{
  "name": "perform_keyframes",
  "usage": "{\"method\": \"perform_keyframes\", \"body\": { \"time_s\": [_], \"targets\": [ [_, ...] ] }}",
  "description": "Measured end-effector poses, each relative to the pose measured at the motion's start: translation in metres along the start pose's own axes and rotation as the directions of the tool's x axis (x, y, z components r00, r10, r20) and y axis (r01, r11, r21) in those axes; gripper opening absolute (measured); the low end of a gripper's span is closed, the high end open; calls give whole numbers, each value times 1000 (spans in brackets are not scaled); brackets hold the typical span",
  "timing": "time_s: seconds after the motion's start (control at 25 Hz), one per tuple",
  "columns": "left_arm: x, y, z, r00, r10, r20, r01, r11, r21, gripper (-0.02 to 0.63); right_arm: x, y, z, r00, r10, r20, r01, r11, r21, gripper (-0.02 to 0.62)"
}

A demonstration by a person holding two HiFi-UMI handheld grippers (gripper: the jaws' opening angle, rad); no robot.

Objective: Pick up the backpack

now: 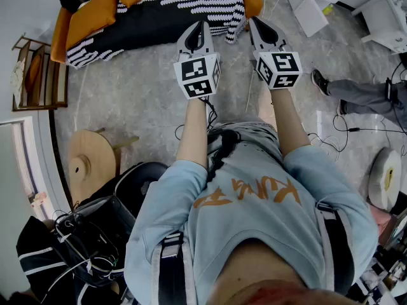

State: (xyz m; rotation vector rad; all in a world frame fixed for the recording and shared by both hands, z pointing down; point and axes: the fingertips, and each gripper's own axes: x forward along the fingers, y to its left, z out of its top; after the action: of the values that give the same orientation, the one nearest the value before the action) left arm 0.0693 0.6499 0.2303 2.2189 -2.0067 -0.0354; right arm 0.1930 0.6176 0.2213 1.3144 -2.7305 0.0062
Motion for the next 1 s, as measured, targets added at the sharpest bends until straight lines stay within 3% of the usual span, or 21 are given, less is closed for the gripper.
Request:
{"method": "perform_keyframes", "body": {
  "time_s": [0.72, 1.0],
  "targets": [
    [5, 14, -12, 1000, -7, -5, 7, 996, -86, 26, 9, 8, -11, 998, 57, -32, -57, 998, 17, 26],
    [33, 20, -1, 1000, -12, 12, 13, 993, -115, 25, 38, -7, -6, 996, 89, -31, -88, 996, 32, 26]
  ]
}}
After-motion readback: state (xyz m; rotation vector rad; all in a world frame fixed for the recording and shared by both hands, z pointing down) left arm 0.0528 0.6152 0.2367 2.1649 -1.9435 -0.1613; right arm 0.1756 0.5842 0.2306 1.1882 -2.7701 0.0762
